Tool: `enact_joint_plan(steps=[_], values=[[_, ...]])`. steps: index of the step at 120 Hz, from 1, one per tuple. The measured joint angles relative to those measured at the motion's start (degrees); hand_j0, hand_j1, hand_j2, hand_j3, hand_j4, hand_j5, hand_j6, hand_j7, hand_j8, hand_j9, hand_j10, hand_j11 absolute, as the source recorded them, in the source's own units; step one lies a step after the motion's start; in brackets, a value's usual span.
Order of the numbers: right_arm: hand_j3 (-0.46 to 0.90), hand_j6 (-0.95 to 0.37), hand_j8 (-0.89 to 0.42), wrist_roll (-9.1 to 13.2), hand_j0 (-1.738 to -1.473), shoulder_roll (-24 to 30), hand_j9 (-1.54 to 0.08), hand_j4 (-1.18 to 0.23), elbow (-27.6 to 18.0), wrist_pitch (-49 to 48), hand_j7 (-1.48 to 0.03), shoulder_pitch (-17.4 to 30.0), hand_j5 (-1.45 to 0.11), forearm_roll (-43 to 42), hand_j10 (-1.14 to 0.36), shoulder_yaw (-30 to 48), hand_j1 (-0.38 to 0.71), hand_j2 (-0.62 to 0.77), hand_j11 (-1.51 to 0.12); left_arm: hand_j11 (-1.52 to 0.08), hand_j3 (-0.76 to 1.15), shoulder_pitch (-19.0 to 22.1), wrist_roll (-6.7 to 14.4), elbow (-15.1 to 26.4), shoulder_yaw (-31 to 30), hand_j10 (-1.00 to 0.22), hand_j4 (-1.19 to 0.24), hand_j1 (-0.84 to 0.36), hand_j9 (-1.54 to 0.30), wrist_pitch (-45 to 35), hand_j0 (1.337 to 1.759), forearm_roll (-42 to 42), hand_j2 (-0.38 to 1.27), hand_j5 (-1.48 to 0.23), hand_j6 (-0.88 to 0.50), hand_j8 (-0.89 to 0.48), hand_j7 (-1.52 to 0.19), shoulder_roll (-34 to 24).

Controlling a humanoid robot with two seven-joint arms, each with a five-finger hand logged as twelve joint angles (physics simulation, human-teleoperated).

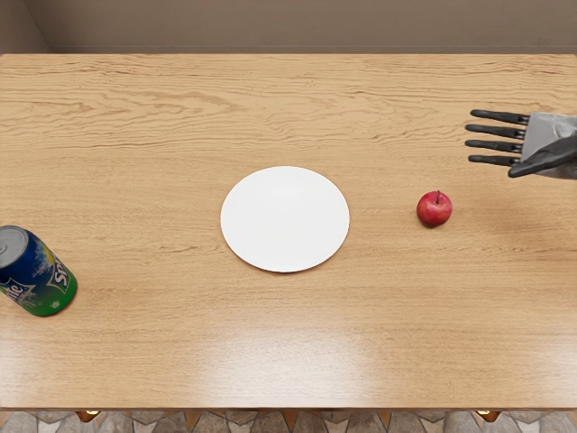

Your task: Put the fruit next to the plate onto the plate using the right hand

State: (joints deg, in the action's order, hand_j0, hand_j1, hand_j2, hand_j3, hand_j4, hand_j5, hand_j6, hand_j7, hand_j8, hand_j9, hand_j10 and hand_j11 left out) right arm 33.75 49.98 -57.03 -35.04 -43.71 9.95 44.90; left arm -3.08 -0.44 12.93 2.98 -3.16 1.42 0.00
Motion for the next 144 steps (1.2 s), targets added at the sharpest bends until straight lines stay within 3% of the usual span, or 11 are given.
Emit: enact_joint_plan(steps=[24,48,62,71,80,91,121,144], values=[[0.0,-0.03,-0.03,-0.09,-1.658,1.24,-0.05,-0.04,-1.11,0.0,-0.05,-0.16,-0.05,-1.75,-0.04,-0.01,-0.3,-0.01,-0.05,0.0,0.0,0.0,0.0,0.0,-0.01,0.0,0.0,0.35,0.0,0.0,1.658,0.0,0.0,0.0,0.0,0.0,0.0,0.0],[0.0,-0.11,-0.11,-0.04,-1.658,5.46,-0.15,-0.11,-21.58,3.73,-0.15,-0.37,-0.15,-17.74,-0.11,0.2,-0.22,-0.02,-0.15,0.0,0.0,-0.01,0.0,0.0,0.0,0.0,0.0,0.35,0.0,0.0,1.658,0.0,0.0,0.0,0.0,0.0,0.0,0.0],[0.0,-0.13,-0.13,0.77,-1.658,5.26,-0.16,-0.13,-29.29,22.81,-0.16,-0.9,-0.16,-30.29,-0.13,-0.32,-0.2,-0.02,-0.16,0.0,0.0,0.0,0.0,0.01,0.0,0.0,0.0,0.35,0.0,0.0,1.658,0.0,0.0,0.0,0.0,0.0,0.0,0.0],[0.0,-0.13,-0.13,1.02,-1.658,2.26,-0.17,-0.13,-32.08,35.09,-0.17,-2.43,-0.17,-37.39,-0.13,-3.1,-0.2,-0.02,-0.17,0.0,0.0,0.0,0.0,0.01,0.0,0.0,0.0,0.35,0.0,0.0,1.658,0.0,0.0,0.0,0.0,0.0,0.0,0.0],[0.0,-0.11,-0.11,1.14,-1.658,-1.58,-0.14,-0.11,-33.45,45.56,-0.14,-3.03,-0.14,-45.33,-0.11,-6.88,-0.22,-0.02,-0.14,0.0,0.0,-0.01,0.0,0.01,0.0,0.0,0.0,0.35,0.0,0.0,1.658,0.0,0.0,0.0,0.0,0.0,0.0,0.0],[0.0,-0.08,-0.08,1.21,-1.658,-3.53,-0.1,-0.08,-34.2,51.66,-0.1,-1.71,-0.1,-50.0,-0.08,-9.16,-0.25,-0.01,-0.1,0.0,0.0,0.0,0.0,0.01,0.0,0.0,0.0,0.35,0.0,0.0,1.658,0.0,0.0,0.0,0.0,0.0,0.0,0.0],[0.0,-0.06,-0.05,1.25,-1.658,-9.07,-0.07,-0.05,-33.48,58.38,-0.07,-0.32,-0.07,-65.35,-0.05,-13.87,-0.29,-0.01,-0.07,0.0,0.0,-0.07,0.0,0.0,0.0,0.0,0.0,0.35,0.0,0.0,1.658,0.0,0.0,0.0,0.0,0.0,0.0,0.0],[0.0,-0.07,-0.07,1.25,-1.658,-15.4,-0.08,-0.07,-29.86,61.86,-0.08,0.05,-0.08,-69.33,-0.07,-16.98,-0.27,-0.01,-0.08,0.0,0.0,-0.08,0.0,0.0,0.0,0.0,0.0,0.35,0.0,0.0,1.658,0.0,0.0,0.0,0.0,0.0,0.0,0.0]])
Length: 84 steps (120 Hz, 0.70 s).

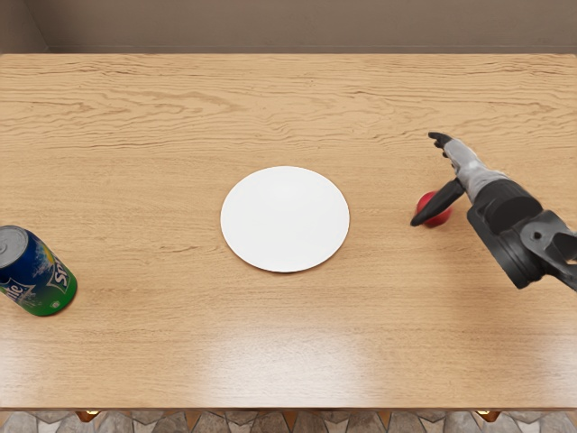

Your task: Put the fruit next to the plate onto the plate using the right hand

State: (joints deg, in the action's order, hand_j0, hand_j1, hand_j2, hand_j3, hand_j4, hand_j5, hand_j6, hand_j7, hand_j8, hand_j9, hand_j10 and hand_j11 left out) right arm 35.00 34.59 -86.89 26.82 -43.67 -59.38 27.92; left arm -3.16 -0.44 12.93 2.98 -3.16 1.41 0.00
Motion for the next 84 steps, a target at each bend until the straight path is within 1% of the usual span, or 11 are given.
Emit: enact_joint_plan(steps=[18,26,38,46,59,74,84], values=[[0.0,-0.08,-0.08,0.0,-1.658,-0.73,-0.1,-0.08,1.3,1.29,-0.1,0.7,-0.1,-0.6,-0.08,-1.61,-0.25,-0.01,-0.1,0.0,0.0,-0.01,0.0,0.01,0.0,0.0,0.0,0.35,0.0,0.0,1.658,0.0,0.0,0.0,0.0,0.0,0.0,0.0],[0.0,-0.1,-0.1,0.0,-1.658,-0.75,-0.13,-0.1,1.67,1.51,-0.13,0.97,-0.13,-0.69,-0.1,-1.85,-0.23,-0.02,-0.13,0.0,0.0,0.0,0.0,0.0,0.01,0.0,0.0,0.35,0.0,0.0,1.658,0.0,0.0,0.0,0.0,0.0,0.0,0.0],[0.0,-0.15,-0.15,0.0,-1.658,-0.7,-0.19,-0.15,1.92,1.66,-0.19,1.57,-0.19,-0.74,-0.15,-1.89,-0.18,-0.03,-0.19,0.0,0.0,-0.01,-0.01,-0.01,0.01,0.0,0.0,0.35,0.0,0.0,1.658,0.0,0.0,0.0,0.0,0.0,0.0,0.0],[0.0,-0.2,-0.19,0.0,-1.658,-0.8,-0.25,-0.19,2.11,1.81,-0.25,1.78,-0.25,-0.72,-0.19,-1.8,-0.12,-0.04,-0.25,0.0,0.0,-0.01,0.0,0.0,0.01,0.0,0.0,0.35,0.0,0.0,1.658,0.0,0.0,0.0,0.0,0.0,0.0,0.0],[0.0,-0.26,-0.26,0.0,-1.658,-0.97,-0.33,-0.26,2.45,5.72,-0.33,2.58,-0.33,-0.76,-0.26,-2.4,-0.05,-0.05,-0.33,0.0,0.0,0.0,0.0,0.02,0.01,0.0,0.0,0.35,0.0,0.0,1.658,0.0,0.0,0.0,0.0,0.0,0.0,0.0],[0.0,-0.3,-0.3,0.0,-1.658,-1.61,-0.38,-0.29,3.21,7.45,-0.38,3.04,-0.38,-0.83,-0.29,-2.78,0.0,-0.06,-0.38,0.0,0.0,-0.01,0.0,0.0,0.01,0.0,0.0,0.35,0.0,0.0,1.658,0.0,0.0,0.0,0.0,0.0,0.0,0.0],[0.0,-0.31,-0.31,0.0,-1.658,-2.7,-0.4,-0.31,5.19,7.86,-0.4,3.13,-0.4,-0.85,-0.31,-2.84,0.02,-0.06,-0.4,0.0,0.0,-0.01,0.0,0.01,0.01,0.0,0.0,0.35,0.0,0.0,1.658,0.0,0.0,0.0,0.0,0.0,0.0,0.0]])
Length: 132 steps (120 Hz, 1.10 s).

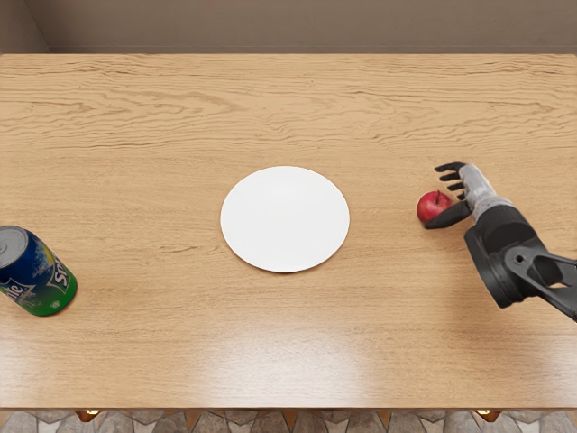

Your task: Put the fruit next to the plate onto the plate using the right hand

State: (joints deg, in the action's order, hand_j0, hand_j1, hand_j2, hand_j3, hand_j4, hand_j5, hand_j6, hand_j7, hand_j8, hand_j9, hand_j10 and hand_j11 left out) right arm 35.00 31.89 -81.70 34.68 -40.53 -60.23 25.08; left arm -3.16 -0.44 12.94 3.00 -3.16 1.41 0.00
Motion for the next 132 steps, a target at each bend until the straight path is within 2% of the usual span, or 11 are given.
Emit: enact_joint_plan(steps=[9,32,66,85,112,132], values=[[0.0,-0.34,-0.33,-0.04,-1.657,-0.68,-0.45,-0.33,1.26,0.12,-0.44,0.01,-0.45,0.04,-0.33,-0.01,0.03,-0.08,-0.45,0.0,0.0,0.04,0.0,0.0,0.01,0.0,0.0,0.35,0.0,0.01,1.658,0.0,0.0,0.0,0.0,0.0,0.0,0.0],[0.0,-0.46,-0.46,0.0,-1.657,-1.29,-0.62,-0.47,1.99,0.31,-0.62,0.03,-0.62,0.24,-0.47,-0.1,0.2,-0.07,-0.62,0.0,0.0,0.0,0.0,0.0,-0.01,0.0,0.0,0.35,0.0,0.0,1.658,0.0,0.0,0.0,0.0,0.0,0.0,0.0],[0.0,-0.42,-0.4,0.03,-1.656,-1.59,-0.88,-0.64,0.38,0.26,-0.86,-0.06,-0.88,0.65,-0.64,0.48,0.28,0.26,-0.88,0.0,0.0,0.0,0.0,0.0,-0.01,0.0,0.0,0.35,0.0,0.0,1.658,0.0,0.0,0.0,0.0,0.0,0.0,0.0],[0.0,-0.34,-0.32,0.01,-1.657,-1.43,-0.97,-0.57,-1.36,0.15,-0.92,-0.35,-0.98,1.13,-0.57,2.0,0.3,0.26,-0.96,0.0,0.0,0.0,0.0,-0.02,-0.01,0.0,0.0,0.35,0.0,0.0,1.658,0.0,0.0,0.0,0.0,0.0,0.0,0.0],[0.0,-0.32,-0.28,0.0,-1.657,-1.69,-1.0,-0.53,-5.65,-2.72,-0.95,-0.82,-1.02,1.31,-0.54,6.73,0.32,0.3,-1.0,0.0,0.0,0.0,0.0,-0.01,-0.02,0.0,0.0,0.35,0.0,0.0,1.658,0.0,0.0,0.0,0.0,0.0,0.0,0.0],[0.0,-0.31,-0.28,0.01,-1.657,-5.9,-1.01,-0.53,-7.61,-5.51,-0.95,-2.75,-1.03,1.37,-0.54,7.38,0.32,0.3,-1.01,0.0,0.0,0.0,0.0,-0.01,-0.02,0.0,0.0,0.35,0.0,0.0,1.658,0.0,0.0,0.0,0.0,0.0,0.0,0.0]])
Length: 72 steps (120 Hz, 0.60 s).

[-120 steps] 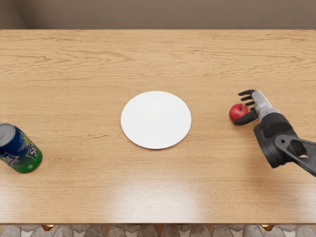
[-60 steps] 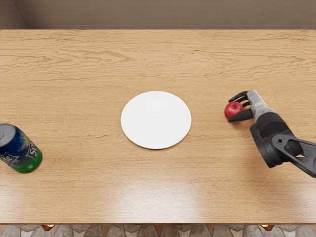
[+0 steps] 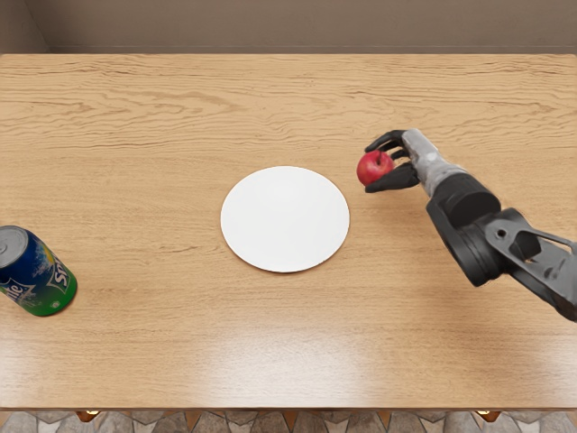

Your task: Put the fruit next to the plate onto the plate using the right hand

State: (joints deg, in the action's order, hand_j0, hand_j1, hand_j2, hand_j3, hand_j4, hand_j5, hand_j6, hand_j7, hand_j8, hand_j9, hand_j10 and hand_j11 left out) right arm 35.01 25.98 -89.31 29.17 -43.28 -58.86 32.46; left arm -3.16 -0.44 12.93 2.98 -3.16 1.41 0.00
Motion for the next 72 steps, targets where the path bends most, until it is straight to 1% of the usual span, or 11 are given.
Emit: enact_joint_plan(steps=[18,27,44,48,54,60,66,72], values=[[0.0,-0.31,-0.28,-0.02,-1.658,-4.81,-1.02,-0.52,0.03,-1.74,-0.96,-0.66,-1.04,0.09,-0.54,-0.33,0.32,0.3,-1.02,0.0,0.0,0.0,0.0,0.0,-0.02,0.0,0.0,0.35,0.0,0.0,1.658,0.0,0.0,0.0,0.0,0.0,0.0,0.0],[0.0,-0.33,-0.29,0.0,-1.658,-7.34,-1.01,-0.55,0.99,-2.59,-0.96,-0.71,-1.04,0.03,-0.56,-0.75,0.32,0.33,-1.01,0.0,0.0,0.05,0.0,0.0,-0.02,0.0,0.0,0.35,0.0,0.0,1.658,0.0,0.0,0.0,0.0,0.0,0.0,0.0],[0.0,-0.33,-0.29,0.01,-1.658,-11.0,-1.0,-0.55,2.83,-3.5,-0.95,-0.78,-1.04,0.13,-0.56,-2.3,0.33,0.35,-1.0,0.0,0.0,0.0,0.0,0.0,0.0,0.0,0.0,0.35,0.0,0.0,1.658,0.0,0.0,0.0,0.0,0.0,0.0,0.0],[0.0,-0.33,-0.3,0.01,-1.658,-11.4,-0.93,-0.52,3.05,-3.5,-0.88,-0.79,-0.96,0.02,-0.56,-2.49,0.29,0.31,-0.93,0.0,0.0,0.0,0.0,0.0,0.0,0.0,0.0,0.35,0.0,0.0,1.658,0.0,0.0,0.0,0.0,0.0,0.0,0.0],[0.0,-0.26,-0.24,0.0,-1.658,-11.68,-0.73,-0.42,3.22,-3.43,-0.7,-0.81,-0.76,-0.26,-0.44,-2.45,0.16,0.24,-0.73,0.0,0.0,0.0,0.0,0.0,-0.01,0.0,0.0,0.35,0.0,0.0,1.658,0.0,0.0,0.0,0.0,0.0,0.0,0.0],[0.0,-0.21,-0.19,0.0,-1.658,-11.8,-0.58,-0.33,3.24,-3.46,-0.55,-0.9,-0.6,-0.42,-0.35,-2.34,0.05,0.19,-0.58,0.0,0.0,0.0,0.0,0.0,-0.01,0.0,0.0,0.35,0.0,0.0,1.658,0.0,0.0,0.0,0.0,0.0,0.0,0.0],[0.0,-0.17,-0.16,-0.01,-1.658,-11.07,-0.46,-0.26,3.22,-4.19,-0.44,-1.46,-0.48,-0.47,-0.28,-2.16,-0.03,0.15,-0.46,0.0,0.0,0.0,0.0,0.0,-0.01,0.0,0.0,0.35,0.0,0.0,1.658,0.0,0.0,0.0,0.0,0.0,0.0,0.0],[0.0,-0.14,-0.13,-0.01,-1.658,-10.03,-0.37,-0.21,3.17,-8.45,-0.35,-1.86,-0.38,-0.46,-0.23,-0.24,-0.09,0.11,-0.37,0.0,0.0,0.0,0.0,0.02,-0.01,0.0,0.0,0.35,0.0,0.0,1.658,0.0,0.0,0.0,0.0,0.0,0.0,0.0]])
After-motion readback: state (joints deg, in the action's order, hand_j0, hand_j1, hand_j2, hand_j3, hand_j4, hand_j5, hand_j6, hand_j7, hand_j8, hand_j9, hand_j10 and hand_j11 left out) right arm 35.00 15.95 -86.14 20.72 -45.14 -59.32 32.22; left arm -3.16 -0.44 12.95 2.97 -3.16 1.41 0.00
